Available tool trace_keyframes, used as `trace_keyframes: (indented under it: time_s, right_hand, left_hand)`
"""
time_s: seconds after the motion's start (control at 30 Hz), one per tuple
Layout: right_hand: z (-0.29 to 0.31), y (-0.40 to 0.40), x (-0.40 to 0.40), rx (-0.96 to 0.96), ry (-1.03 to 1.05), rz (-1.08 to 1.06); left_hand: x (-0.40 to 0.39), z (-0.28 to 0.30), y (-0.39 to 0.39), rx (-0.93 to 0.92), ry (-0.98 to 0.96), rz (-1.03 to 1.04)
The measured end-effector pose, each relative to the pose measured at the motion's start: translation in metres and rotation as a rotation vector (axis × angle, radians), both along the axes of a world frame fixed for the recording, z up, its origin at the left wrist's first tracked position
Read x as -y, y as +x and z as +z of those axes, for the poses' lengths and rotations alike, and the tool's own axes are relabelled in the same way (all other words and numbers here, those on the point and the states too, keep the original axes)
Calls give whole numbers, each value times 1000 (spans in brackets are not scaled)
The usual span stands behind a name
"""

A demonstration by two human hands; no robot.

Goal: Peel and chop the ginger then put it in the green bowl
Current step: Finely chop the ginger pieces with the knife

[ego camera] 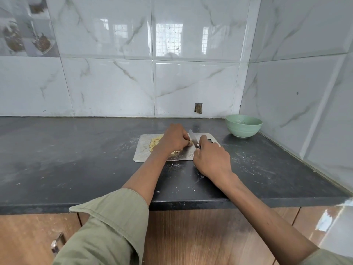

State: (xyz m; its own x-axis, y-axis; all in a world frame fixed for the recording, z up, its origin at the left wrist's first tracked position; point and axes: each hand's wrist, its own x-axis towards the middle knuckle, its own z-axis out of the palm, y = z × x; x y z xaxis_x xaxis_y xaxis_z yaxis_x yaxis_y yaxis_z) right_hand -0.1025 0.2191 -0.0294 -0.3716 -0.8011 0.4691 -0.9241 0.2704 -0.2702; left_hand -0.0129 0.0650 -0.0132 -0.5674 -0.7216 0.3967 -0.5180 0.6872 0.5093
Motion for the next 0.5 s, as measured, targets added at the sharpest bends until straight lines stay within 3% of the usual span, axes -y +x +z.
trace_keyframes:
  time_s: [0.5]
  right_hand:
    - [2, -6, 8, -8, 56, 48]
  left_hand:
    - [-3, 2, 2, 2, 10, -35]
